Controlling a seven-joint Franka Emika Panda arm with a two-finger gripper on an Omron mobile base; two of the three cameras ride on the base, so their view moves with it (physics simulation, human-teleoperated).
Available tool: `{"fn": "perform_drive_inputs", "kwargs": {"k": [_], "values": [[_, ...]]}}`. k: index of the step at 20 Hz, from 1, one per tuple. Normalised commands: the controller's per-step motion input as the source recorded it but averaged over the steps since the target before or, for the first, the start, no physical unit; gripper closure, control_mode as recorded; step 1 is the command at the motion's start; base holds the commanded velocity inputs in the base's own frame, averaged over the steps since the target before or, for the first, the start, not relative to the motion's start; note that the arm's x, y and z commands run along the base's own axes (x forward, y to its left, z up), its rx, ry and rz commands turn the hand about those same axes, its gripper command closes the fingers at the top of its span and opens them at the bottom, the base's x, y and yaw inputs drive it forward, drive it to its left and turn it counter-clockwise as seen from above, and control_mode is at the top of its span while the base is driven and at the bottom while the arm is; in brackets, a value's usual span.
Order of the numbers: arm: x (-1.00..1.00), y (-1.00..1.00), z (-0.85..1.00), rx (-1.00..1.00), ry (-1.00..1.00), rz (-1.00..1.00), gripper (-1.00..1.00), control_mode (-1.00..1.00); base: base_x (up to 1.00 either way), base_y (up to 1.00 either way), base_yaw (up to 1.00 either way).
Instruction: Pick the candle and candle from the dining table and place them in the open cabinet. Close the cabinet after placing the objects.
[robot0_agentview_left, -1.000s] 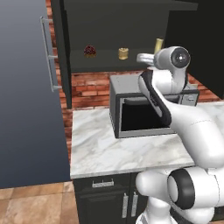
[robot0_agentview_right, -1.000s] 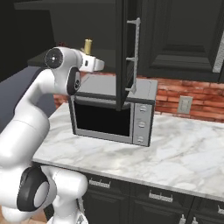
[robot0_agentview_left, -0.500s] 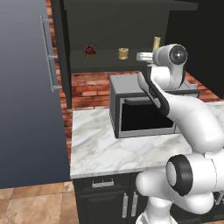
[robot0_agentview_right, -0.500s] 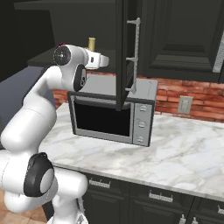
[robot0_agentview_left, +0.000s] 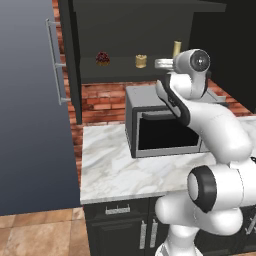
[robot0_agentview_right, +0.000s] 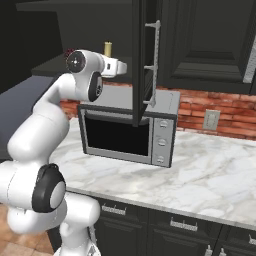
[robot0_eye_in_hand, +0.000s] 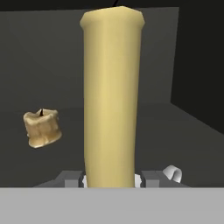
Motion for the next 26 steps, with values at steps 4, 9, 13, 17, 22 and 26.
{"fn": "perform_drive_inputs", "kwargs": {"k": [4,9,13,17,22,26], "values": [[0.29,-0.1,-0.22,0.0,0.01,0.0,1.0,-1.0,0.0,0.0,0.0],[0.34,-0.08,-0.34,0.0,0.03,0.0,1.0,-1.0,0.0,0.0,0.0],[0.33,-0.08,-0.11,0.0,0.01,0.0,1.0,-1.0,0.0,0.0,0.0],[0.37,-0.11,-0.01,0.0,0.0,0.0,1.0,-1.0,0.0,0.0,0.0],[0.34,-0.1,-0.11,0.0,0.0,0.0,1.0,-1.0,0.0,0.0,0.0],[0.26,-0.03,-0.12,0.0,0.0,0.0,1.0,-1.0,0.0,0.0,0.0]]}}
